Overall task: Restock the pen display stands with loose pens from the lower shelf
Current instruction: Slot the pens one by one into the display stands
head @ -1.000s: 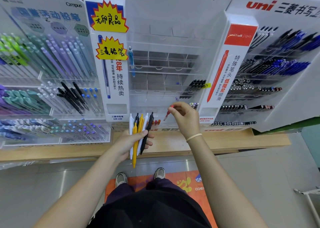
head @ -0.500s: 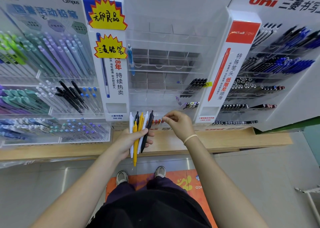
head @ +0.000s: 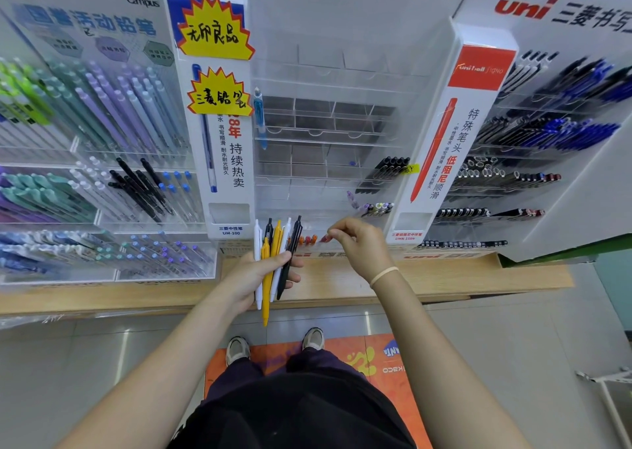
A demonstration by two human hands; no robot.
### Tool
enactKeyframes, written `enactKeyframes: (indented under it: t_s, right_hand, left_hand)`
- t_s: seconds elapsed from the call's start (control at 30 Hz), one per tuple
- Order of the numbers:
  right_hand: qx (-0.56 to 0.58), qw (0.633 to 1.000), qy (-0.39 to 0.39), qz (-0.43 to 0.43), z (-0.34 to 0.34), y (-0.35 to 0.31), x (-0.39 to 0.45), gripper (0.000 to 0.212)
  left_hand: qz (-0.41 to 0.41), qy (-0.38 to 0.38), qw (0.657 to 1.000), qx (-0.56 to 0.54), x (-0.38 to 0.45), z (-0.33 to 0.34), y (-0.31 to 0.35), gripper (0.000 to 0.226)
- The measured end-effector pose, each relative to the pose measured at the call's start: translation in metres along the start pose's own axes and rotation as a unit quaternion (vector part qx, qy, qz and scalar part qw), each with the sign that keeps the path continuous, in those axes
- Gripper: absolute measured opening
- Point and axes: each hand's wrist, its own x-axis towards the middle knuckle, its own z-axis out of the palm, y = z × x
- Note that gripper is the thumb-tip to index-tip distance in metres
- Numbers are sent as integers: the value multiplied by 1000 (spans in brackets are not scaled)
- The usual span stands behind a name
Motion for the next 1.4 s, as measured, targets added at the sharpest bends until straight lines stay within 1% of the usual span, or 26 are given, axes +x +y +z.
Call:
enactKeyframes:
  t_s: [0.07,0.17,0.27,0.37,0.47,0.57,0.63,0.67,0.7,0.73,0.8,0.83,0.9,0.97,1.03,1.13,1.2,1.27,1.33,1.37,1.4]
  right_hand:
    - [-5,1000,-13,0,4,3,0,10]
    - [-7,999,-29,30,14,9,2,10]
    - [4,998,-27,53,17,10,6,11]
    - [-22,997,-40,56,18,11,11,17]
    - [-22,997,-40,67,22,16,11,16]
    - [-54,996,-42,50,19,8,8,16]
    - [-63,998,-8,16,11,-6,2,19]
    - [-43,999,21,5,7,-17,-1,21]
    - [1,999,44,7,1,-31,-5,23]
    - [74,996,46,25,-6,-45,-6,25]
    - [218,974,-5,68,-21,-72,-4,27]
    - [255,964,-32,74,-30,-82,-2,26]
    - [269,960,-56,59,-44,-99,5,19]
    - [292,954,-56,41,-56,-111,13,12]
    - [319,945,-60,33,-65,-119,21,12]
    - [350,935,-56,22,-72,-131,30,18]
    - [417,908,-23,18,-77,-143,35,18]
    - [520,854,14,14,-85,-153,41,14]
    - [606,795,41,7,-95,-158,47,16]
    - [633,772,46,6,-99,-159,49,18]
    - [645,762,48,7,-103,-158,50,20]
  left_hand:
    - [-1,-1,1000,-3,0,3,0,24]
    - [-7,-4,1000,-11,-2,5,0,23]
    - [-14,-6,1000,-27,-4,7,1,21]
    - [-19,-7,999,-38,-7,10,3,23]
    - [-20,-10,999,-43,-9,13,5,25]
    - [-14,-13,999,-45,-12,16,8,26]
    - [-6,-16,999,-40,-15,20,11,27]
    - [2,-17,999,-35,-17,22,14,29]
    - [11,-20,999,-27,-19,26,19,31]
    - [20,-23,999,-19,-21,29,25,31]
    - [39,-38,999,-3,-24,39,39,28]
    - [49,-48,998,6,-26,45,47,23]
    - [73,-62,995,31,-31,57,63,17]
    - [98,-61,991,61,-37,65,80,20]
    - [122,-57,987,86,-43,69,95,24]
    - [152,-42,982,105,-49,67,110,25]
    - [157,-32,982,103,-52,63,115,29]
    - [153,-21,984,90,-55,57,115,30]
    - [152,-9,987,57,-56,53,113,31]
    - [152,-1,988,38,-57,52,111,33]
    - [155,6,988,21,-56,53,109,35]
